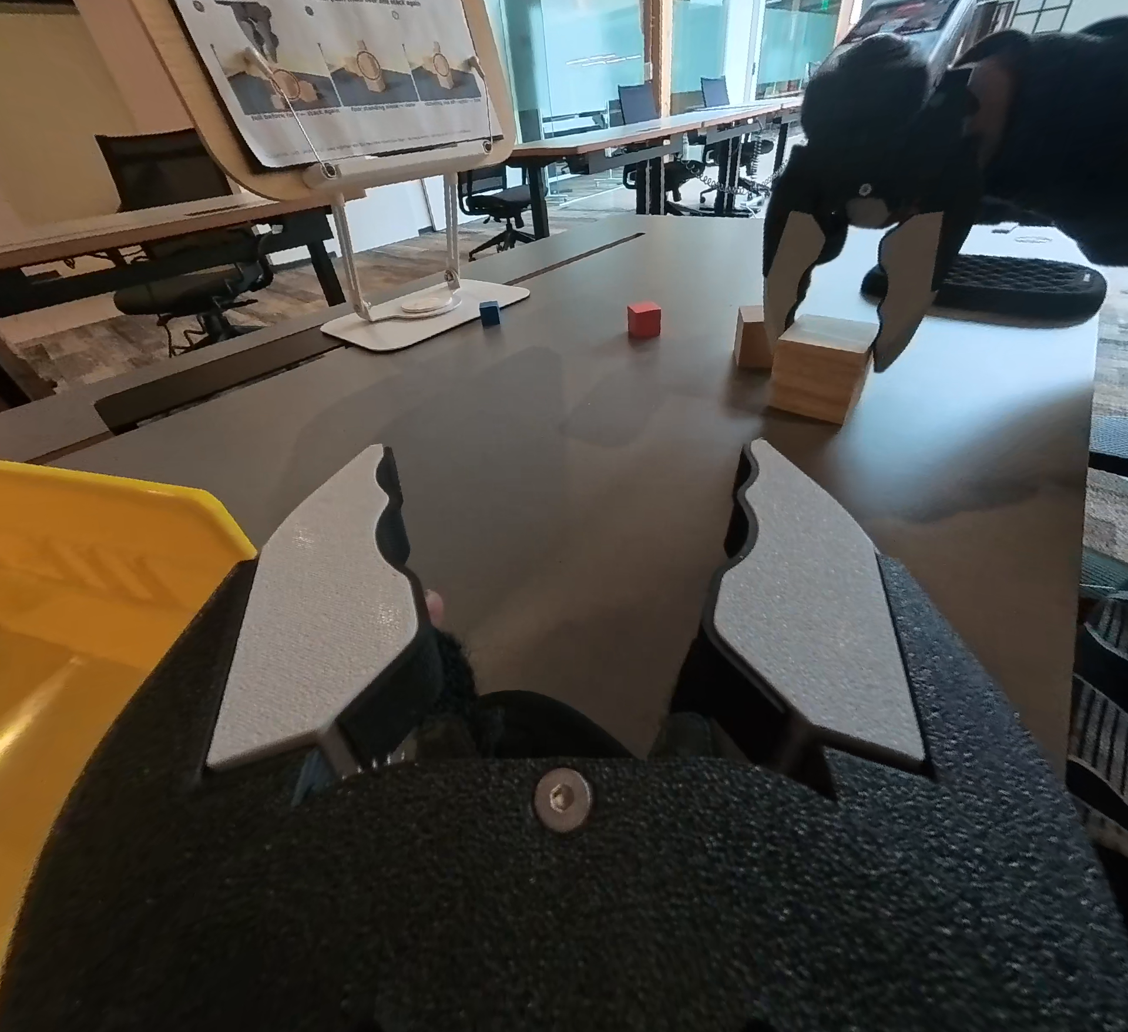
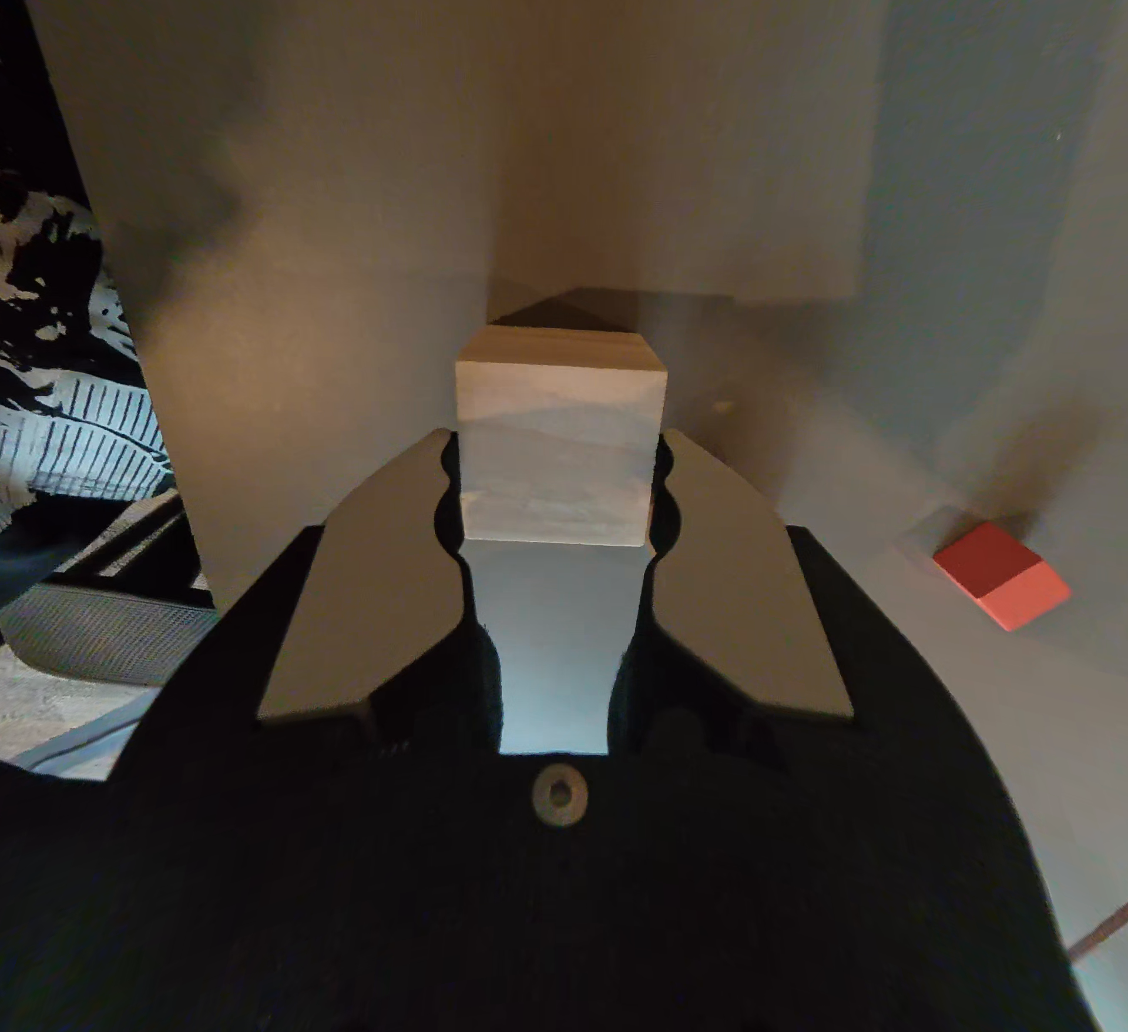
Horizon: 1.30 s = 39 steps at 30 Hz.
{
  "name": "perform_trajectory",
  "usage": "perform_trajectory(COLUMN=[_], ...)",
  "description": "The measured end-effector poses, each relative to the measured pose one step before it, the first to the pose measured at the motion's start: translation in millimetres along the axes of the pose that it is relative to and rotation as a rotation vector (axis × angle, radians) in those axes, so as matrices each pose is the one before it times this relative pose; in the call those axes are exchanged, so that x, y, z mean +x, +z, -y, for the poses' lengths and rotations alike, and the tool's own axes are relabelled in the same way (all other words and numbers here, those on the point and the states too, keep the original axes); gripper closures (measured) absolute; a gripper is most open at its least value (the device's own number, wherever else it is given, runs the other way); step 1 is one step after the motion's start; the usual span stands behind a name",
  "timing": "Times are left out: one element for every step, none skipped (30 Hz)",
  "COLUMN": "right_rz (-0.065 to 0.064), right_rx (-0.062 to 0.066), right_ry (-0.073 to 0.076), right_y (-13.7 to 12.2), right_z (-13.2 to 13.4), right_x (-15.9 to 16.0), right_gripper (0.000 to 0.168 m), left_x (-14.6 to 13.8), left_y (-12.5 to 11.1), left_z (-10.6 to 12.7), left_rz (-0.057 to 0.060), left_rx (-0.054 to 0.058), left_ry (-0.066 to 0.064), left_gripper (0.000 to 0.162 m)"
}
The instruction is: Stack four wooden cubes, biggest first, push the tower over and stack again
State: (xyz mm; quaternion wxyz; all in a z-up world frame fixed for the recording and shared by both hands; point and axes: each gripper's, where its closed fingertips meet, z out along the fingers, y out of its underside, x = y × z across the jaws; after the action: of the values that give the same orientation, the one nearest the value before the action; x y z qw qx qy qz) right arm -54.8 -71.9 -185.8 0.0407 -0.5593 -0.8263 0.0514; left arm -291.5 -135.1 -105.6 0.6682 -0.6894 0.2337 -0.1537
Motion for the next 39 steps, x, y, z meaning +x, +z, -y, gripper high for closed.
perform_trajectory(right_rz=[0.0025,0.0057,0.0003,-0.0075,-0.0084,-0.0048,-0.0017,0.0018,0.0016,-0.0004,-0.0018,0.0016,0.0016,0.0017,0.0051,0.0075,0.0069,0.0011,0.0026,0.0086,0.0101,0.0099,0.0070,0.0058,0.0104,0.0102,0.0041,0.0041,0.0061,0.0071,0.0050,0.0045,0.0061,0.0034,0.0006,0.0013,0.0019,-0.0022,-0.0007], right_rx=[-0.0046,-0.0005,0.0028,0.0031,0.0012,0.0026,0.0075,0.0093,0.0094,0.0089,0.0083,0.0054,0.0074,0.0103,0.0094,0.0057,0.0006,-0.0036,-0.0046,-0.0032,-0.0020,-0.0007,0.0001,0.0005,0.0003,0.0005,0.0009,0.0022,0.0036,0.0029,-0.0001,-0.0031,-0.0052,-0.0054,-0.0062,-0.0058,-0.0039,-0.0026,-0.0013], right_ry=[-0.0123,-0.0112,-0.0096,-0.0093,-0.0116,-0.0153,-0.0170,-0.0173,-0.0196,-0.0223,-0.0229,-0.0228,-0.0265,-0.0291,-0.0293,-0.0282,-0.0268,-0.0240,-0.0174,-0.0129,-0.0118,-0.0172,-0.0206,-0.0199,-0.0192,-0.0139,-0.0081,-0.0054,-0.0023,-0.0020,-0.0017,0.0004,-0.0025,-0.0035,-0.0003,0.0010,0.0003,-0.0005,-0.0009], right_y=[-1.07,-2.31,-3.57,-4.65,-5.15,-5.19,-5.07,-4.54,-3.93,-3.19,-2.29,-1.50,-0.44,0.32,1.49,2.34,3.32,4.07,4.77,5.29,5.36,4.98,4.56,4.14,3.82,3.27,2.81,2.21,1.91,1.71,1.47,1.57,1.78,1.85,1.66,1.45,1.18,0.97,0.66], right_z=[0.69,1.89,3.24,4.02,4.57,5.63,7.18,8.28,9.13,9.67,9.82,9.29,9.31,9.09,8.55,7.20,5.96,4.55,3.64,2.97,2.40,1.72,1.27,0.77,0.27,0.11,0.34,0.65,0.89,0.71,0.25,-0.03,-0.57,-0.64,-0.88,-0.99,-0.82,-0.70,-0.52], right_x=[0.06,0.01,1.47,3.40,4.52,4.95,5.42,5.68,6.12,6.76,7.17,7.08,7.26,7.25,6.84,6.38,6.51,7.43,7.07,5.96,5.29,4.53,4.10,3.68,2.56,2.32,3.04,3.08,2.63,2.05,1.60,1.25,0.54,0.61,1.01,0.87,0.32,0.61,0.22], right_gripper=[0.109,0.109,0.109,0.109,0.109,0.109,0.109,0.109,0.109,0.109,0.109,0.109,0.109,0.109,0.109,0.109,0.109,0.109,0.109,0.109,0.109,0.109,0.109,0.109,0.109,0.109,0.109,0.109,0.109,0.109,0.109,0.109,0.109,0.109,0.109,0.109,0.109,0.109,0.109], left_x=[-0.25,-0.15,-0.18,-0.14,0.10,0.28,0.08,0.14,0.01,-0.03,-0.16,0.06,0.06,0.14,0.04,0.07,0.19,0.10,0.11,0.16,0.16,-0.06,0.19,0.28,0.34,0.15,0.11,0.12,0.01,-0.15,-0.10,-0.04,0.19,0.21,0.30,0.13,-0.10,-0.04,-0.13], left_y=[-0.34,-0.28,-0.26,-0.18,-0.21,-0.15,-0.13,-0.15,-0.18,-0.07,-0.21,-0.30,-0.18,-0.18,-0.07,0.02,-0.02,0.04,-0.06,-0.20,-0.18,-0.27,-0.06,-0.02,0.21,0.20,0.12,0.09,-0.14,-0.18,-0.25,-0.06,0.00,0.20,0.14,0.11,-0.01,-0.02,-0.11], left_z=[0.38,0.24,0.31,0.17,0.16,0.18,0.04,0.11,0.07,0.12,0.19,0.25,0.23,0.15,0.03,-0.04,-0.04,-0.03,0.01,0.06,0.28,0.22,0.12,-0.04,-0.31,-0.29,-0.20,-0.01,0.15,0.25,0.26,0.13,-0.02,-0.24,-0.16,-0.06,0.06,0.14,0.14], left_rz=[-0.0002,-0.0010,-0.0006,-0.0002,-0.0004,-0.0003,0.0004,0.0003,0.0000,0.0004,0.0005,-0.0001,-0.0001,0.0000,0.0000,-0.0002,-0.0004,0.0005,0.0016,0.0013,0.0009,0.0010,-0.0004,-0.0014,-0.0007,-0.0003,-0.0001,-0.0003,0.0000,0.0006,0.0005,-0.0001,-0.0004,-0.0004,-0.0005,0.0001,0.0002,-0.0004,-0.0007], left_rx=[0.0028,0.0024,0.0021,0.0016,0.0013,0.0012,0.0010,0.0007,0.0006,0.0010,0.0017,0.0020,0.0018,0.0011,0.0002,-0.0004,-0.0005,-0.0005,-0.0003,0.0009,0.0019,0.0017,0.0008,-0.0005,-0.0020,-0.0025,-0.0018,-0.0002,0.0012,0.0021,0.0022,0.0011,-0.0003,-0.0014,-0.0017,-0.0007,0.0005,0.0013,0.0015], left_ry=[-0.0030,-0.0036,-0.0030,-0.0016,0.0004,0.0019,0.0018,0.0010,0.0002,-0.0007,-0.0007,0.0000,0.0004,0.0003,0.0002,0.0005,0.0012,0.0021,0.0024,0.0028,0.0022,0.0008,0.0008,0.0017,0.0019,0.0016,0.0015,0.0012,0.0001,-0.0010,-0.0009,0.0002,0.0012,0.0020,0.0025,0.0015,-0.0002,-0.0012,-0.0017], left_gripper=[0.059,0.059,0.059,0.059,0.059,0.059,0.059,0.060,0.060,0.060,0.060,0.060,0.060,0.060,0.060,0.060,0.060,0.061,0.061,0.061,0.061,0.061,0.061,0.061,0.061,0.061,0.061,0.061,0.061,0.061,0.062,0.062,0.062,0.062,0.062,0.062,0.062,0.062,0.063])
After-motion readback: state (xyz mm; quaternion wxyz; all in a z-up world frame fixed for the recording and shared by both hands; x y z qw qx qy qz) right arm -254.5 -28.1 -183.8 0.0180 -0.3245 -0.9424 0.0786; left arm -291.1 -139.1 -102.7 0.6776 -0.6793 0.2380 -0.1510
